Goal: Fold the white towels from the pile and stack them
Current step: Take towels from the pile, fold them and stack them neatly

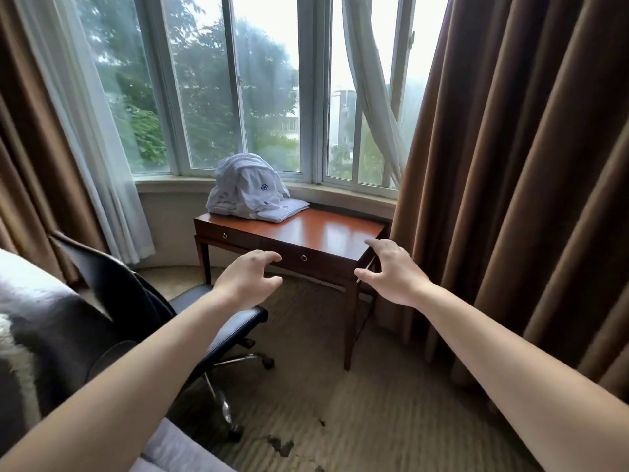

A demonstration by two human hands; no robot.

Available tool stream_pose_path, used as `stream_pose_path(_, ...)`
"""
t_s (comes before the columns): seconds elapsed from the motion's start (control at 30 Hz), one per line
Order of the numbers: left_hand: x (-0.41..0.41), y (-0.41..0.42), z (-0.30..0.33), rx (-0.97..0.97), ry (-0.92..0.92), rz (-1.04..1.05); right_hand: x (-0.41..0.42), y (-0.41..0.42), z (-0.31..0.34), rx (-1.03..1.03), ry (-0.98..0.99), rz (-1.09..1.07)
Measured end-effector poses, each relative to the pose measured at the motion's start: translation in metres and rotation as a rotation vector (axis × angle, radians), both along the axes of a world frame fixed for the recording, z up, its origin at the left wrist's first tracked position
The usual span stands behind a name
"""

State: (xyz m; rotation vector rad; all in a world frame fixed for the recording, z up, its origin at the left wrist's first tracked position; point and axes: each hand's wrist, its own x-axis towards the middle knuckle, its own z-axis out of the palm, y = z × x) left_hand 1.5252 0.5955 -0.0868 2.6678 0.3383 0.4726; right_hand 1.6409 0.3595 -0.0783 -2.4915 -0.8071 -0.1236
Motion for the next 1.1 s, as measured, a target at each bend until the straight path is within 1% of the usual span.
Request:
stream_pose_path(0.2,0.088,0.048,-0.008,-0.098,-0.096,0.041,0.105,0.05,-0.016,0.193,0.056,0.096)
stream_pose_path(0.3,0.139,0.072,-0.015,-0.111,-0.127,0.095,0.165,0.076,-0.03,0.249,0.076,0.125)
stream_pose_path(0.37,0.175,0.087,-0.021,-0.085,-0.104,0.144,0.205,0.093,-0.039,0.229,0.096,0.145)
stream_pose_path(0.43,0.211,0.102,-0.027,-0.056,-0.055,0.188,0.245,0.112,-0.048,0.163,0.084,0.163)
stream_pose_path(0.53,0.264,0.125,-0.038,-0.047,0.03,0.217,0.302,0.139,-0.057,0.096,0.087,0.159)
stream_pose_path(0.63,0.3,0.143,-0.046,-0.008,0.118,0.232,0.338,0.162,-0.06,0.037,0.115,0.177)
stream_pose_path(0.7,0.332,0.159,-0.05,0.0,0.147,0.241,0.37,0.179,-0.061,0.014,0.117,0.186)
stream_pose_path(0.8,0.383,0.186,-0.056,0.01,0.15,0.209,0.419,0.205,-0.066,0.021,0.089,0.185)
stream_pose_path(0.97,0.478,0.241,-0.062,0.008,0.087,0.139,0.502,0.264,-0.07,-0.006,0.034,0.215)
stream_pose_path(1.1,0.546,0.292,-0.059,-0.046,0.073,0.137,0.567,0.318,-0.063,-0.062,0.024,0.215)
